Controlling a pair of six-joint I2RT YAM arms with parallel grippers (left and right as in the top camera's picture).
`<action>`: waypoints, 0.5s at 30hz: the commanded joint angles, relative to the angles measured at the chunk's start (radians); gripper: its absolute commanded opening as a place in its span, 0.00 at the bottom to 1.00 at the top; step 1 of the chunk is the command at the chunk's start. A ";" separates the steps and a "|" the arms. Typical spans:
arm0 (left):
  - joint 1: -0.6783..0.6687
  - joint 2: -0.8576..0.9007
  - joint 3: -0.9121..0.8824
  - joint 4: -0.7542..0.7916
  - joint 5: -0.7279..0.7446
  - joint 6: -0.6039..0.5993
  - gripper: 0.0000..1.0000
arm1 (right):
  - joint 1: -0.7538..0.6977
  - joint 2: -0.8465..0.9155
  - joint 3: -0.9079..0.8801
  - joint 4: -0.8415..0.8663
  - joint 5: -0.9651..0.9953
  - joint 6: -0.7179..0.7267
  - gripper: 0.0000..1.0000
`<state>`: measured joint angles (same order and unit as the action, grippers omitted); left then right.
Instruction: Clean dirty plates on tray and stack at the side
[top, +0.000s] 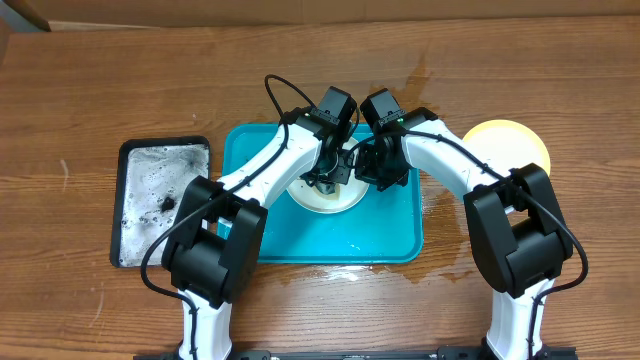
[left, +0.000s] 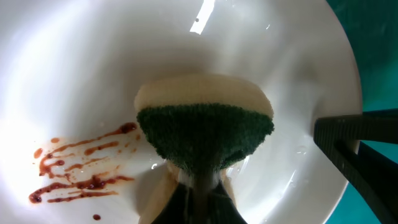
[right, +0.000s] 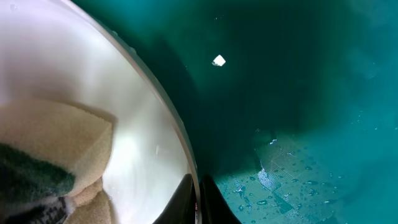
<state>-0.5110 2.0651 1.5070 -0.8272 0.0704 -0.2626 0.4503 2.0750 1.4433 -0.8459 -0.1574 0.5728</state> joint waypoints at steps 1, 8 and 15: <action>-0.008 0.008 -0.009 -0.003 -0.023 0.005 0.04 | -0.005 0.016 -0.029 0.004 0.033 0.008 0.04; -0.008 0.008 -0.089 0.049 -0.027 0.005 0.04 | -0.005 0.016 -0.029 0.007 0.033 0.008 0.04; -0.006 0.008 -0.171 0.123 -0.097 -0.007 0.04 | -0.005 0.016 -0.029 0.005 0.032 0.008 0.04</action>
<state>-0.5114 2.0373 1.3911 -0.6891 0.0494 -0.2630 0.4503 2.0750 1.4395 -0.8398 -0.1577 0.5728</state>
